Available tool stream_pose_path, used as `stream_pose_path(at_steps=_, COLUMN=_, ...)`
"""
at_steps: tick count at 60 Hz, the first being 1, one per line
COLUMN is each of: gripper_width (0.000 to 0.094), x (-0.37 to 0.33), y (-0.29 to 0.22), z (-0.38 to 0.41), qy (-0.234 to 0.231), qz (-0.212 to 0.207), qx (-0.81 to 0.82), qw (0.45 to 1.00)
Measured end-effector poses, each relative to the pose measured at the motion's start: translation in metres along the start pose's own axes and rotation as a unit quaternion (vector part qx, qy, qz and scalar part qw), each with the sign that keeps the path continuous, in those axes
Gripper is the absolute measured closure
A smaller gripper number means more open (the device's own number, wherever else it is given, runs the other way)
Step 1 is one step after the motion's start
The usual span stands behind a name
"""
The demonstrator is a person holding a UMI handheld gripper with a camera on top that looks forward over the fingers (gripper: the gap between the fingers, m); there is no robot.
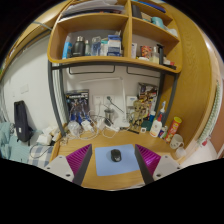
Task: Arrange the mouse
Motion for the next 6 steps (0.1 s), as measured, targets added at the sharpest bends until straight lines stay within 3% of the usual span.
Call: stream_pose_path(at_steps=6, gripper_width=0.0068, x=-0.0058, y=0.0057, z=0.0003, qy=0.0, qz=0.001, qx=0.001, qw=1.0)
Point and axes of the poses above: the point between the fingertips, and its own axes, seen from behind it with the camera up: z to the left, y down, x forward, the way the camera looks, the point moved 1 cm from there along -x, backward, against the way the camera looks, and after that the axes turned 12 degrees about y, right-handed, at the moved point
